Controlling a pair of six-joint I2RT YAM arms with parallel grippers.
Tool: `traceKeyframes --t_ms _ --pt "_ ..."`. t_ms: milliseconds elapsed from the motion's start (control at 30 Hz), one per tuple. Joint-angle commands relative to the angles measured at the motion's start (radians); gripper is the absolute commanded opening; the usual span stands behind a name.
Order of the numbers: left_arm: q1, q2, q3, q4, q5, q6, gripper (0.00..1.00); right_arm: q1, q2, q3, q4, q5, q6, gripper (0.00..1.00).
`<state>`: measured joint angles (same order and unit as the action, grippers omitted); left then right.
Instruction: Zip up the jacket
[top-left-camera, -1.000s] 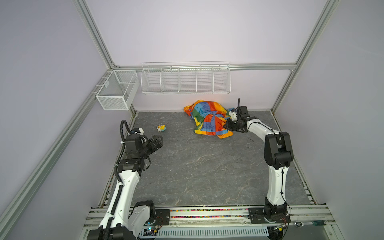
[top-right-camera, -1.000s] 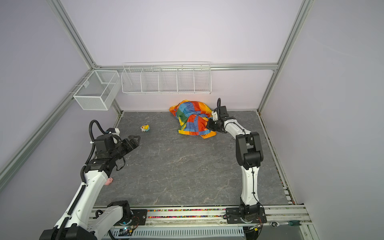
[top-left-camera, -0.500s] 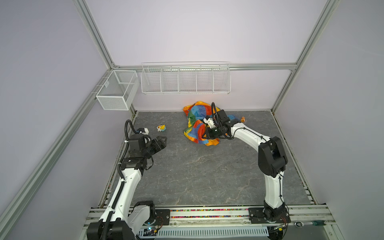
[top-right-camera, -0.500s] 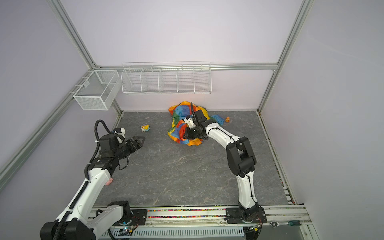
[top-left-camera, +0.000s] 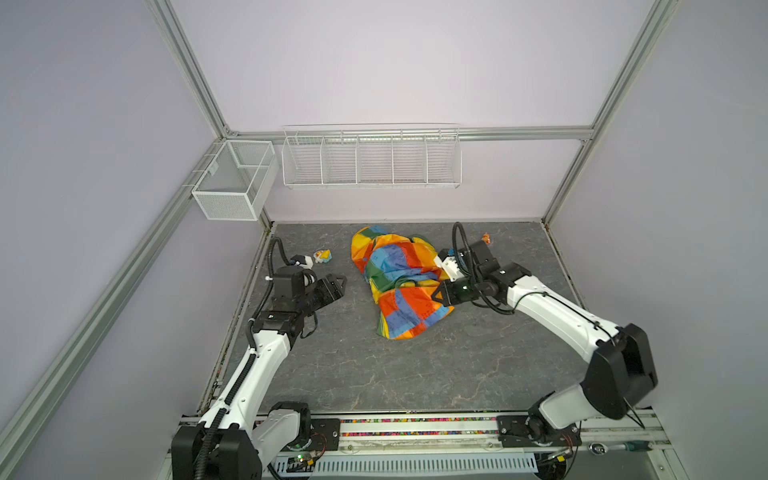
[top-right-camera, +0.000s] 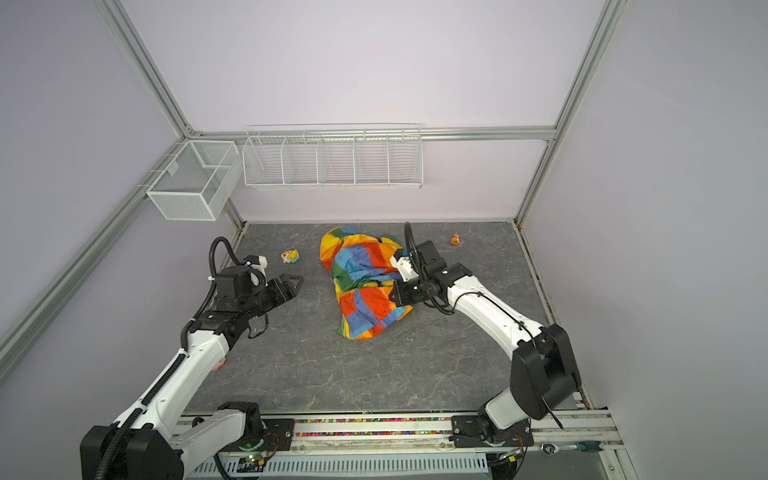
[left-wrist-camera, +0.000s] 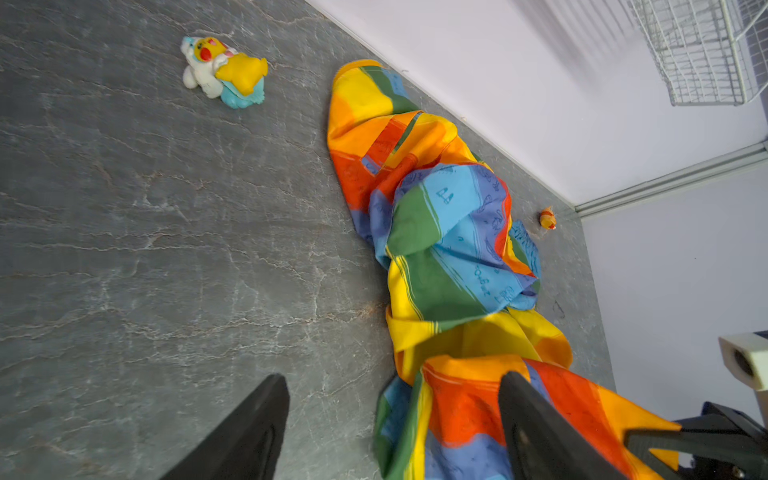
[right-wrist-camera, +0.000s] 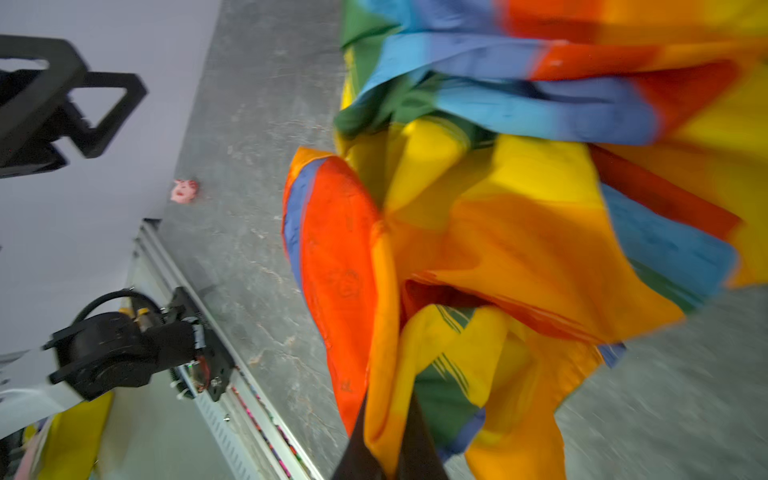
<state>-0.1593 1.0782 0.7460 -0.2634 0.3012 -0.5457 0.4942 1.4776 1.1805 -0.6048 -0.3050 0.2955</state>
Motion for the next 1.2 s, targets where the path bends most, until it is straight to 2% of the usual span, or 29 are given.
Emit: traceKeyframes --t_ms 0,33,67,167,200,267,333,467,633,800,1167 --pt "-0.059 0.035 0.024 0.021 -0.049 -0.005 0.80 -0.099 -0.052 -0.034 -0.115 0.234 0.055 0.07" --pt "-0.079 0.050 0.025 0.031 -0.059 -0.011 0.80 -0.121 -0.056 -0.033 -0.135 0.251 0.065 0.07" --pt "-0.094 0.063 0.025 0.041 -0.066 -0.017 0.80 -0.130 -0.061 -0.032 -0.142 0.257 0.069 0.13" --pt "-0.134 0.112 0.025 0.073 -0.081 -0.039 0.81 -0.128 -0.077 -0.024 -0.139 0.267 0.069 0.48" --pt "-0.146 0.126 0.026 0.081 -0.083 -0.044 0.81 -0.127 -0.081 -0.023 -0.138 0.269 0.070 0.56" --pt "-0.170 0.144 0.027 0.093 -0.098 -0.056 0.81 -0.123 -0.086 -0.020 -0.136 0.274 0.071 0.67" --pt "-0.195 0.160 0.020 0.112 -0.106 -0.067 0.81 -0.112 -0.089 -0.016 -0.136 0.280 0.068 0.73" --pt "-0.238 0.190 0.019 0.132 -0.117 -0.084 0.81 -0.044 -0.079 0.001 -0.146 0.313 0.054 0.75" --pt "-0.294 0.212 0.001 0.176 -0.140 -0.113 0.81 0.073 -0.053 0.031 -0.185 0.455 0.069 0.76" --pt "-0.323 0.261 0.001 0.215 -0.133 -0.121 0.81 0.114 -0.038 0.023 -0.160 0.421 0.083 0.78" --pt "-0.348 0.425 0.081 0.279 -0.094 -0.110 0.80 0.198 0.123 0.077 -0.083 0.374 0.123 0.79"
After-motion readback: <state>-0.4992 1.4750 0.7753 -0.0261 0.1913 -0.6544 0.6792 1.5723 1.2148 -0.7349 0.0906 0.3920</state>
